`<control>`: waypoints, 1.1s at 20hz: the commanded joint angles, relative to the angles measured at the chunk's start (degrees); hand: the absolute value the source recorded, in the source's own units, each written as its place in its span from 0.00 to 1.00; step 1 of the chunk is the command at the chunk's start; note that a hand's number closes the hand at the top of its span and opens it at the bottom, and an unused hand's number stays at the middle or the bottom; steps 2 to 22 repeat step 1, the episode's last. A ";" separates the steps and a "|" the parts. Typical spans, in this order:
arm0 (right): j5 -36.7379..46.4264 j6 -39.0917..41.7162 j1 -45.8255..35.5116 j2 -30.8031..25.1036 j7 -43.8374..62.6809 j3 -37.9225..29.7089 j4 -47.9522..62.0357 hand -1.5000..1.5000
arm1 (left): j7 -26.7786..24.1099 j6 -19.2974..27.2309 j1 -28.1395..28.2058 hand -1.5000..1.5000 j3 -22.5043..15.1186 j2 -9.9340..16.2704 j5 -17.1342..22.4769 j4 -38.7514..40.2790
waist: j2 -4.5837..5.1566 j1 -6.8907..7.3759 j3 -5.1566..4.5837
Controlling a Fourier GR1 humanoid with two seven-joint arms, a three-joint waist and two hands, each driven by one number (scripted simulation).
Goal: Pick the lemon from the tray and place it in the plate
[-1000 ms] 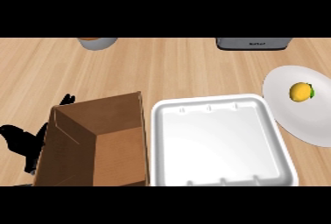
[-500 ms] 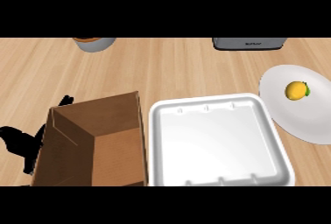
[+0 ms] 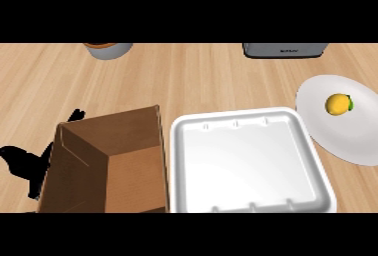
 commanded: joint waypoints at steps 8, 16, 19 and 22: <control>0.17 0.58 2.13 2.75 -5.33 0.16 0.10 0.00 | -0.64 -2.02 2.71 0.50 -5.21 -3.49 -1.35 7.16 | 1.16 -0.57 -0.99; 0.17 0.58 2.13 2.75 -5.33 0.16 0.10 0.00 | -0.64 -2.02 2.71 0.50 -5.21 -3.49 -1.35 7.16 | 1.16 -0.57 -0.99; 0.17 0.58 2.13 2.75 -5.33 0.16 0.10 0.00 | -0.64 -2.02 2.71 0.50 -5.21 -3.49 -1.35 7.16 | 1.16 -0.57 -0.99; 0.17 0.58 2.13 2.75 -5.33 0.16 0.10 0.00 | -0.64 -2.02 2.71 0.50 -5.21 -3.49 -1.35 7.16 | 1.16 -0.57 -0.99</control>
